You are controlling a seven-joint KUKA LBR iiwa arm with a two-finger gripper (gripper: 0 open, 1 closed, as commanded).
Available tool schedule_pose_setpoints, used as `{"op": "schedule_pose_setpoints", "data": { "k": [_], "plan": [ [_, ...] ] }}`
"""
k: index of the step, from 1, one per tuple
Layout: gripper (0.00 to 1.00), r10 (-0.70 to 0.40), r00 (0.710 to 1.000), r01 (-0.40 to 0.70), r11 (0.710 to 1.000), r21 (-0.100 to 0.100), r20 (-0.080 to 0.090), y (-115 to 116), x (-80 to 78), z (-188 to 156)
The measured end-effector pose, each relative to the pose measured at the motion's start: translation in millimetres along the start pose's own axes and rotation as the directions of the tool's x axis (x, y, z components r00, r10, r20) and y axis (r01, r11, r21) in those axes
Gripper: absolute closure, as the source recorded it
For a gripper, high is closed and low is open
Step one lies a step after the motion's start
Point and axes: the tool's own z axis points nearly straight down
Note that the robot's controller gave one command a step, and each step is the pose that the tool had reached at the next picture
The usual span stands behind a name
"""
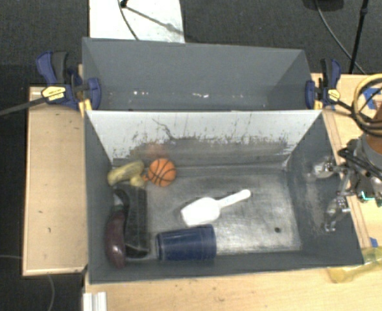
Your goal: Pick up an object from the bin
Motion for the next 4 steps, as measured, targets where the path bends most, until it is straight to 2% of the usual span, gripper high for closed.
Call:
{"op": "schedule_pose_setpoints", "data": {
  "k": [1, 2, 3, 4],
  "plan": [
    [0.0, -0.004, 1.0, 0.004, 1.0, 0.002, 0.007, 0, -1.8, -3],
    [0.0, -0.023, 1.0, 0.023, 1.0, 0.004, 0.013, 36, 8.6, 47],
    [0.0, -0.033, 0.999, 0.033, 0.999, 0.002, 0.008, 47, 11.4, 62],
    [0.0, -0.148, 0.989, 0.148, 0.989, 0.002, 0.016, 62, -15.5, 82]
  ]
}}
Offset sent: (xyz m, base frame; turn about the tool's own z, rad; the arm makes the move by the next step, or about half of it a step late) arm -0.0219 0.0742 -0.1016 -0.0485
